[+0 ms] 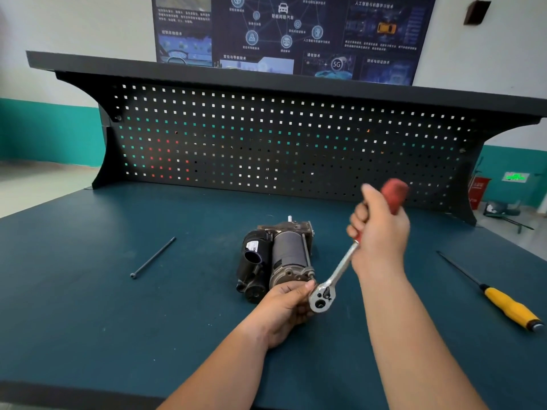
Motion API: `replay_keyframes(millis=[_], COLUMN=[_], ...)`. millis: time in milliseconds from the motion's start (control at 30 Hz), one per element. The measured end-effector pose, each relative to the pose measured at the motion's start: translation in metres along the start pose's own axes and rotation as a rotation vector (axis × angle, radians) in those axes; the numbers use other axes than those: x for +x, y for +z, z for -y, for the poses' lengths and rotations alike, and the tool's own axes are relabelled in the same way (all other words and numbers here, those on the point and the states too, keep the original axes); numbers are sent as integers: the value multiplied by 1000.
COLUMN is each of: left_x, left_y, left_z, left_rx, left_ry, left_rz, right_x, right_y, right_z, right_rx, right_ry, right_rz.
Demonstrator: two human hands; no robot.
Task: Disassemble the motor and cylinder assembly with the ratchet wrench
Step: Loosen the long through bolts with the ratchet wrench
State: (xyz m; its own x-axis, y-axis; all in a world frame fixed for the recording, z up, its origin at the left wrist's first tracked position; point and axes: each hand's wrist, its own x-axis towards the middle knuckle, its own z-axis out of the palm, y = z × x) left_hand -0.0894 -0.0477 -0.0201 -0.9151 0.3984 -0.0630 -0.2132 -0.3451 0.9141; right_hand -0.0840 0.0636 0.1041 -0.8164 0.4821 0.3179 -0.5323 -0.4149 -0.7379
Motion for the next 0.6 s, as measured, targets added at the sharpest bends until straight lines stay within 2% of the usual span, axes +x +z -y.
replay_keyframes(millis=[167,233,300,367,433,600], left_x=[2,1,0,-2,-3,-4], left_y=[-2,-2,-1,0,3,8], left_z=[1,0,-1,-1,-3,-1], left_rx=[10,30,40,19,-4,-62], left_ry=[1,8,9,11,11,3], left_rz=[-6,7,14,8,-9,-68], right_x=[-15,-25,-30,-26,-18,-3], right_y=[44,55,58,51,38,-9], right_z=[-11,-18,-21,-17,-10,1], right_rx=[-491,-671,-724,-635,-432,51], right_ry=[-123,-207,-237,-184,-87,18], right_rz=[390,476,499,472,403,79])
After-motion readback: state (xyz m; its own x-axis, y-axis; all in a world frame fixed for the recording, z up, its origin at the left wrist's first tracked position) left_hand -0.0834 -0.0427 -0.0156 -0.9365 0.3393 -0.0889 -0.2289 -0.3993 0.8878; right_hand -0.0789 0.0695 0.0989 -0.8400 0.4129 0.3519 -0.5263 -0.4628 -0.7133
